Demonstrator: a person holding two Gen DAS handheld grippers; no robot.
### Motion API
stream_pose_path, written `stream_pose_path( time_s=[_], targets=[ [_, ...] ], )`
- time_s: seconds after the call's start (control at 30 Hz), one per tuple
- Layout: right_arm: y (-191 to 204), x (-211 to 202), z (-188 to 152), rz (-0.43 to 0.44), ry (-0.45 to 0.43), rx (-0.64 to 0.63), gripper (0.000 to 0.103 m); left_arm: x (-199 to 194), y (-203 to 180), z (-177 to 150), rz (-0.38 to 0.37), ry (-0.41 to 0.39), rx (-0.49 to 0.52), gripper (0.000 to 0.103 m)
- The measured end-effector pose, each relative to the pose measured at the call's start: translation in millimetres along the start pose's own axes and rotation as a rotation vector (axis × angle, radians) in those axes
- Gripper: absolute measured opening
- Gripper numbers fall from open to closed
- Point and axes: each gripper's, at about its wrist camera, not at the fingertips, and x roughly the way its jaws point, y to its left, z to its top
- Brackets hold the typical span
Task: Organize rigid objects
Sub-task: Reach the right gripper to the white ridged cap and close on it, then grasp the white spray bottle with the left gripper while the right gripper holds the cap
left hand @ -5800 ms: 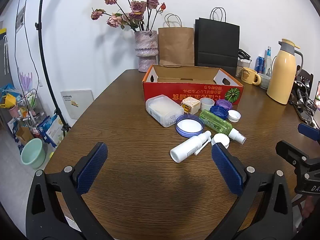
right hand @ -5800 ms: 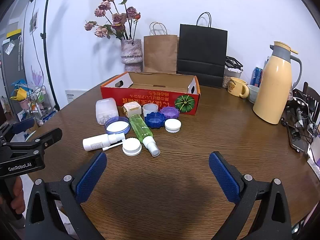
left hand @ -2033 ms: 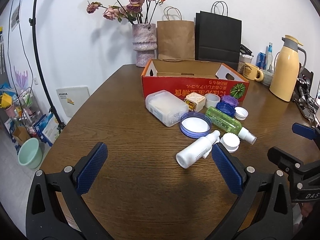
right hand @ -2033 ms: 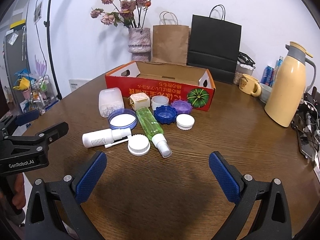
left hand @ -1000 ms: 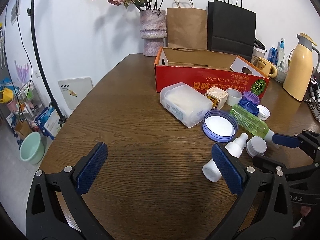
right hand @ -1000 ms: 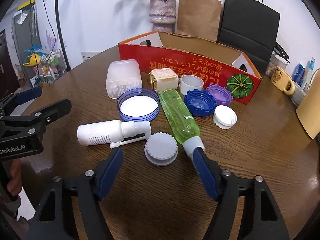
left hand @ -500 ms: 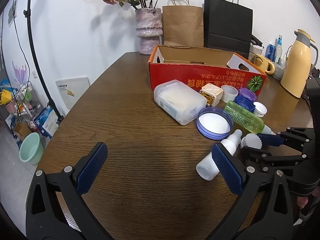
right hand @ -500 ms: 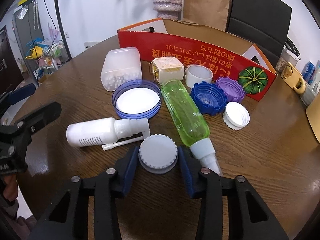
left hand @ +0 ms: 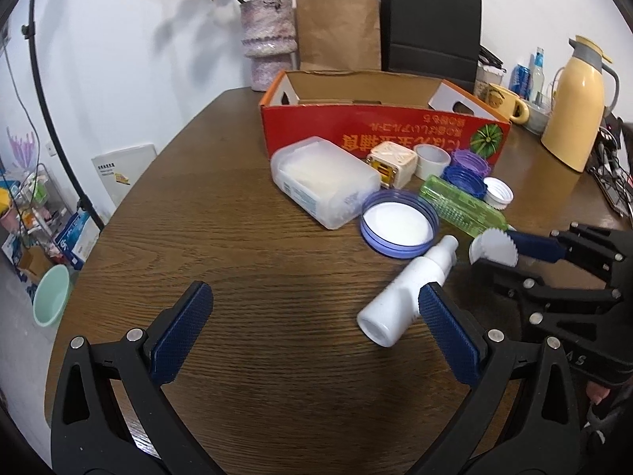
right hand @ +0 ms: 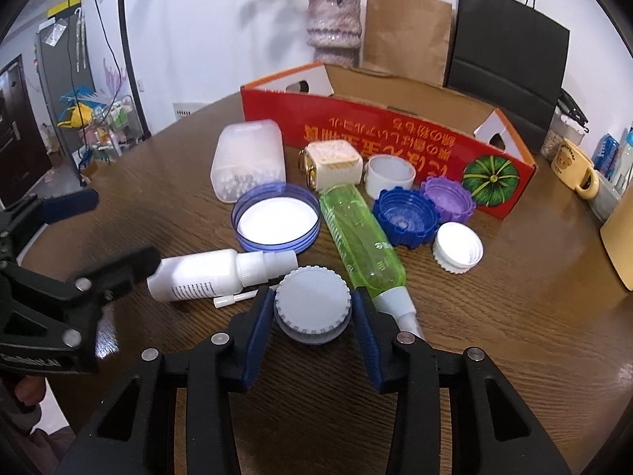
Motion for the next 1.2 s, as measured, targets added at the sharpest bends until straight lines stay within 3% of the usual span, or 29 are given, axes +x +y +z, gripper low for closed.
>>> stream_pose_path(
  time_s=[0.47, 0.8, 0.87, 0.93, 1.2],
  targets=[
    [-25, -18, -7, -0.033, -0.054, 0.040, 0.045, 24, -31, 4, -0.026, 0.083, 0.110, 0.103],
    [-32, -22, -10, -0.037, -0.072, 0.049, 0.045, 33, -41, 4, -0.054, 0.125, 0.100, 0.103],
    [-32, -22, -11, -0.037, -0.074, 0.048, 0.045, 35, -43, 3, -0.054, 0.127, 0.101, 0.100],
    [-32, -22, -11, -0.038, -0.076, 0.048, 0.045, 36, -44, 4, -0.067, 0.131, 0.099, 0.086],
    [-34, -25, -13, -0.041, -0.081, 0.050, 0.045, 35, -51, 1, -0.101, 0.128, 0.123, 0.050]
  ],
)
